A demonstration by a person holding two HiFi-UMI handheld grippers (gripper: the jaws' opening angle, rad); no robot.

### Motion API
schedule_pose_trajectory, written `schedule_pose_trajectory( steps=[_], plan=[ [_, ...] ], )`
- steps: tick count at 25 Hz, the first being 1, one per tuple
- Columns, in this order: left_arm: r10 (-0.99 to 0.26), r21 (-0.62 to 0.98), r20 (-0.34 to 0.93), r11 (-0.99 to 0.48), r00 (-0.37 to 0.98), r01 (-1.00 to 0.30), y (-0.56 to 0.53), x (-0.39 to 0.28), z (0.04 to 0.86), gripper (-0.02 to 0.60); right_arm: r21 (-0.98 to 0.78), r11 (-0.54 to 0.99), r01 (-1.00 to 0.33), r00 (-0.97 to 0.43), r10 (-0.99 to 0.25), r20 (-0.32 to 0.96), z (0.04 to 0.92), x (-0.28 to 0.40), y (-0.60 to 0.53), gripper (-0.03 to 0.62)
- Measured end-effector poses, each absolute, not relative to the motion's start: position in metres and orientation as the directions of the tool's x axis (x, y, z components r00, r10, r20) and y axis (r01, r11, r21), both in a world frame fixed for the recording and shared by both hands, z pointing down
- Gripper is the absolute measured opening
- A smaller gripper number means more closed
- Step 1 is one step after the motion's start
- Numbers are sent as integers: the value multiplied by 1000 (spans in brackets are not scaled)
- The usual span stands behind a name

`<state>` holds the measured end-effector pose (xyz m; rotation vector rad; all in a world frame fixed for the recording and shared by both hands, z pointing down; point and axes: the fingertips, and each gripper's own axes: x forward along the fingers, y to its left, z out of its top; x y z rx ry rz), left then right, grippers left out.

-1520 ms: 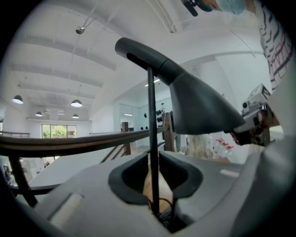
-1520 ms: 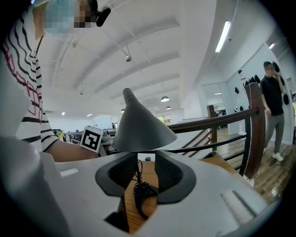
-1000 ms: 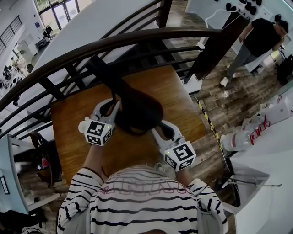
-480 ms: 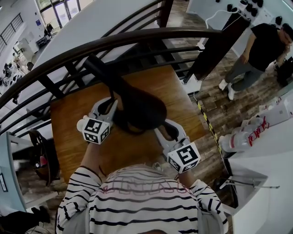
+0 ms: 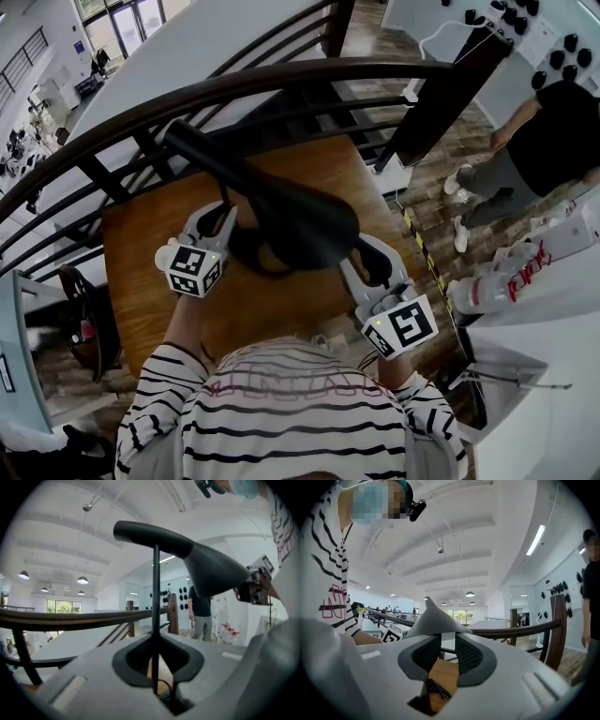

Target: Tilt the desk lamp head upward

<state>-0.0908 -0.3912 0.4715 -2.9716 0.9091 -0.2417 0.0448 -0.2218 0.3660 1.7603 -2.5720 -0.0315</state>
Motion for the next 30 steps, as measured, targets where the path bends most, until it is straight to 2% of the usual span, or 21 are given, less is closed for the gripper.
schedule_pose_trajectory(
  steps=[16,30],
  plan=[
    [-570,-63,138,-821,810,-567,-390,-91,469,44,12,455,-890,-448,-871,-200,280,45,-223,78],
    [-568,-54,121,-822,814,-566,-390,-95,468,44,38,490,-871,-481,-835,-267,229,34,-230,80]
  ],
)
